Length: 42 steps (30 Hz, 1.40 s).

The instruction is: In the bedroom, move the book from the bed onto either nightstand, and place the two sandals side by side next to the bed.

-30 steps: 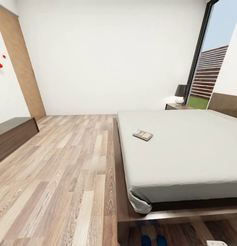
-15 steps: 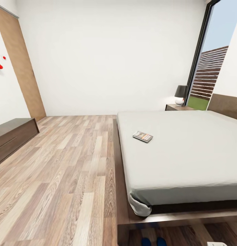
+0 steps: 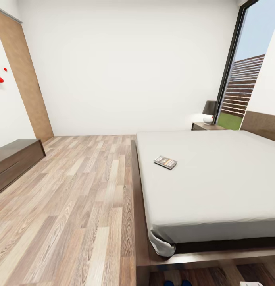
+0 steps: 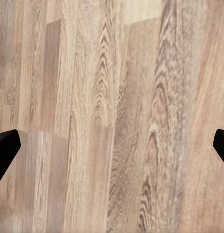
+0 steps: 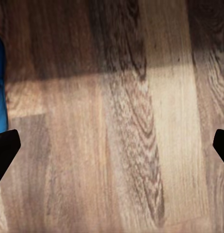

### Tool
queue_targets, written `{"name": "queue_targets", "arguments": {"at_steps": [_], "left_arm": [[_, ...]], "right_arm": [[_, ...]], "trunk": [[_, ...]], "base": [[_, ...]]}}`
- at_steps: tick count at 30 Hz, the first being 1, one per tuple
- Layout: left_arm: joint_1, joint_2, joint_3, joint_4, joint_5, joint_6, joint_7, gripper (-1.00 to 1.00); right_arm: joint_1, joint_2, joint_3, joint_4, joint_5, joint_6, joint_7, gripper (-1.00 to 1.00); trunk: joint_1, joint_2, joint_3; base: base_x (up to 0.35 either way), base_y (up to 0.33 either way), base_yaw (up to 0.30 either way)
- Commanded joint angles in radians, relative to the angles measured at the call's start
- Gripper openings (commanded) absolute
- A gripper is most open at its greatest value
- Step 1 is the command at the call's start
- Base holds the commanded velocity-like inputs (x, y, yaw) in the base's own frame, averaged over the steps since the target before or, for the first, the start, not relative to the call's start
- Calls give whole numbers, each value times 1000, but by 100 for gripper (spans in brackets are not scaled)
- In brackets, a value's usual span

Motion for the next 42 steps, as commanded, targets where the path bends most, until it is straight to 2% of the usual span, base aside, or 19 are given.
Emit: {"name": "queue_targets", "arguments": {"at_steps": [1, 42], "left_arm": [[0, 0, -8, 0, 9, -2, 3, 100], [0, 0, -8, 0, 9, -3, 5, 100]], "right_arm": [[0, -1, 10, -2, -10, 6, 2, 100], [15, -1, 31, -2, -10, 6, 2, 100]], "trunk": [[-4, 7, 2], [-161, 294, 131]], "base": [[0, 0, 0], [0, 0, 0]]}}
